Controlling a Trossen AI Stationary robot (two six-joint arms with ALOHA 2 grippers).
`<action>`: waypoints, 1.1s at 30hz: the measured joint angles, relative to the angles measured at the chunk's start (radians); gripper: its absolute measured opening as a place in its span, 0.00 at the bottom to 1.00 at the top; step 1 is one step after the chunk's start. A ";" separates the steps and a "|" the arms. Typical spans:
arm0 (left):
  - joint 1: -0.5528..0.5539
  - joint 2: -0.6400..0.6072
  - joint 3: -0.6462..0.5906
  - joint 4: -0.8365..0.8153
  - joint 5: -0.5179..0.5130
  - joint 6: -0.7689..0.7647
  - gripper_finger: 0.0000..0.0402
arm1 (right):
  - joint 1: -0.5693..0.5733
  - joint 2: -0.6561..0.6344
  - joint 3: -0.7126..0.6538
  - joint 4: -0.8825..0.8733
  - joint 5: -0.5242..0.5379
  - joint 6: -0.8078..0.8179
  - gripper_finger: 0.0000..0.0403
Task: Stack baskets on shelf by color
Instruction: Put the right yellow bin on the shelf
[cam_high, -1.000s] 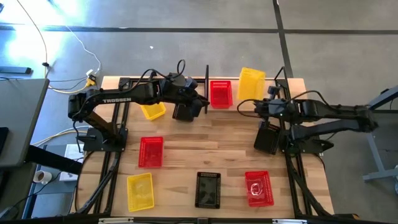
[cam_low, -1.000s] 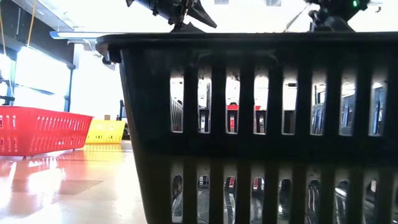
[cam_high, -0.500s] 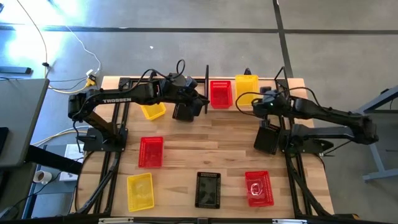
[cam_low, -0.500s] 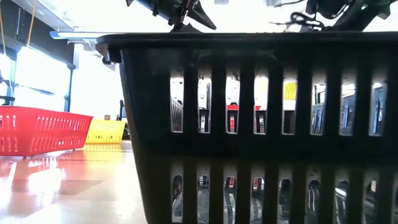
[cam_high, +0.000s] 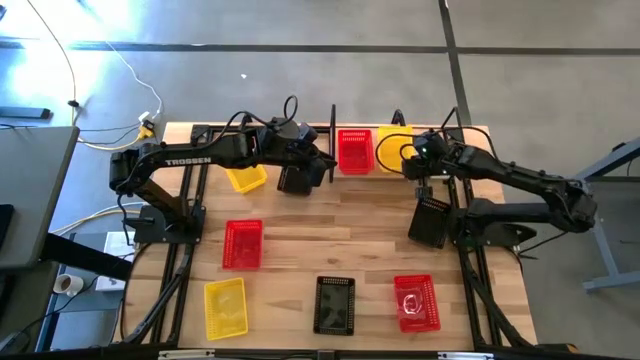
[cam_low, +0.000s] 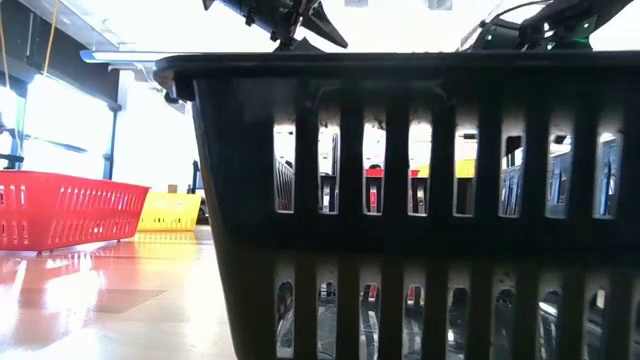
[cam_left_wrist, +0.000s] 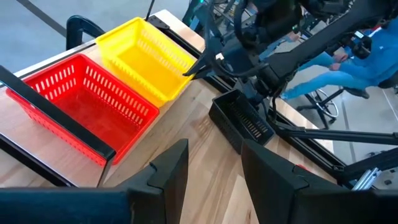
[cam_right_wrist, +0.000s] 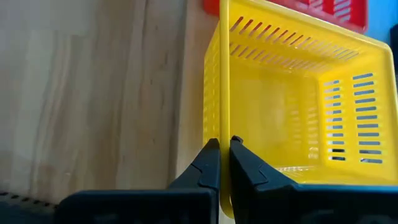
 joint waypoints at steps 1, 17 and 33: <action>0.000 0.000 0.000 0.000 -0.003 0.000 0.35 | -0.007 0.006 0.000 0.004 -0.003 -0.011 0.00; 0.000 0.000 0.000 0.000 -0.019 -0.007 0.35 | -0.047 0.074 0.000 0.025 -0.077 0.011 0.00; 0.000 0.000 0.000 0.000 -0.019 -0.026 0.35 | -0.046 0.077 0.001 0.029 -0.077 0.011 0.17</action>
